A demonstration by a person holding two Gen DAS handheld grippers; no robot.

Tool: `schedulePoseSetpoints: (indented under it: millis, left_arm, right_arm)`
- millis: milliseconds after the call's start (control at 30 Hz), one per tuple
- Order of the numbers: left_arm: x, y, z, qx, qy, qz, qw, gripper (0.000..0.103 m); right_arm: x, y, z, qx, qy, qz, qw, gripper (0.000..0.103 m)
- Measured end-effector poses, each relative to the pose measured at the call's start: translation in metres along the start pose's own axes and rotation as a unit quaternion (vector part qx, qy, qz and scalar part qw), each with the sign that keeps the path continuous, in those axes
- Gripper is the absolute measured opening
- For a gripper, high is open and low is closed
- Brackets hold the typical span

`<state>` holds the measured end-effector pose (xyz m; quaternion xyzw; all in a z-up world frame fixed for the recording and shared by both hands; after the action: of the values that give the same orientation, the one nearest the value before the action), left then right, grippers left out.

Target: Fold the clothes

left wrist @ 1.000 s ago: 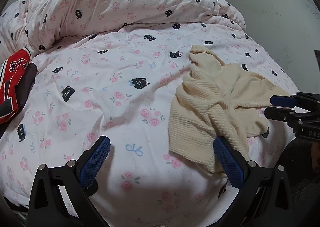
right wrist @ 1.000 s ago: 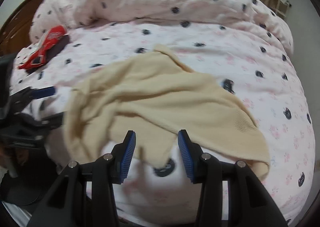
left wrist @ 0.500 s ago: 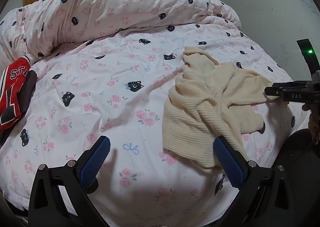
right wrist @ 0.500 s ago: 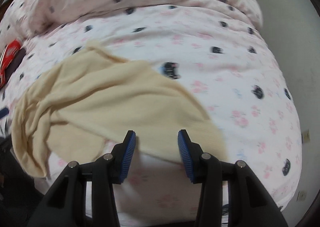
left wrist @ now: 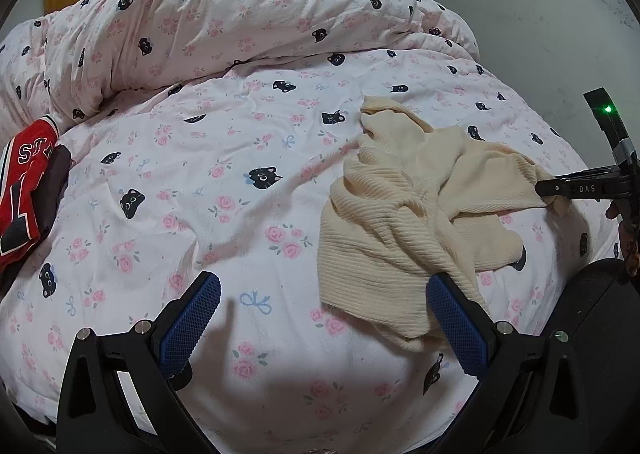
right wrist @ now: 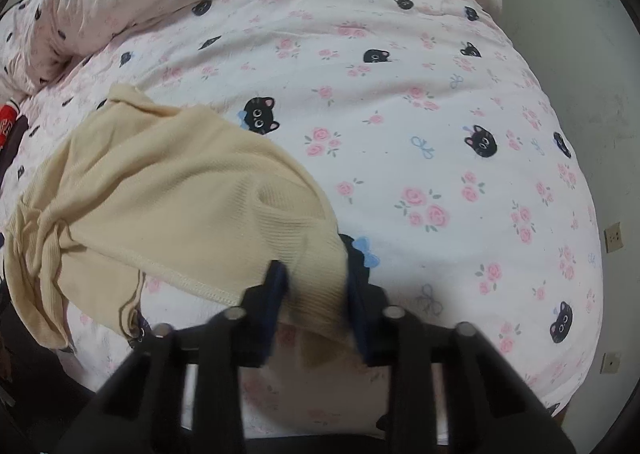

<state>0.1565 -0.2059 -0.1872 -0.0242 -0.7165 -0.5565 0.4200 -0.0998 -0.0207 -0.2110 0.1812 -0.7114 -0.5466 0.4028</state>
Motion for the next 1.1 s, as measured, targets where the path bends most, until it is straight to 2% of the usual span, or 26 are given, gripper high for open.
schedulePoseSetpoints:
  millis: [133,233,433,600,900,1100]
  left_arm:
    - [0.0,0.001,-0.001,0.001,-0.001,0.001,1.0,0.102]
    - [0.001,0.003,-0.004,0.009,-0.006,0.006,0.9999,0.103]
    - [0.003,0.007,-0.015,0.011,0.005,0.012,0.9998,0.103]
    - [0.004,0.015,-0.029,0.022,0.012,0.018,0.9995,0.103]
    - [-0.002,0.031,-0.081,0.075,0.03,0.017,0.9966,0.103]
    - [-0.013,0.036,-0.128,0.094,0.075,0.008,0.9927,0.102]
  right_arm:
    - [0.002,0.004,-0.011,-0.014,0.024,0.005,1.0,0.013]
    - [0.012,0.014,-0.024,-0.004,0.034,0.021,0.999,0.012]
    - [0.052,0.048,-0.096,0.042,0.094,0.061,0.993,0.012]
    - [0.084,0.067,-0.17,0.084,0.153,0.082,0.981,0.012]
    - [0.115,0.065,-0.313,0.141,0.241,0.071,0.958,0.012]
    - [0.129,0.044,-0.388,0.158,0.277,0.052,0.947,0.012]
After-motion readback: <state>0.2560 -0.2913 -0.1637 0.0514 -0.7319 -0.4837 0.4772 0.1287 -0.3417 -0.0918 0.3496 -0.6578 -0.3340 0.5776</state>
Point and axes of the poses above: each gripper's, at about its wrist camera, not at the fingertips, and y roughly against the way its jaws point, z to its right, x to its top, the point moved 9 cm from there along -y, roughly the way its jaws point, and after that the axes turned 6 degrees about x, right-handed, at the moved point
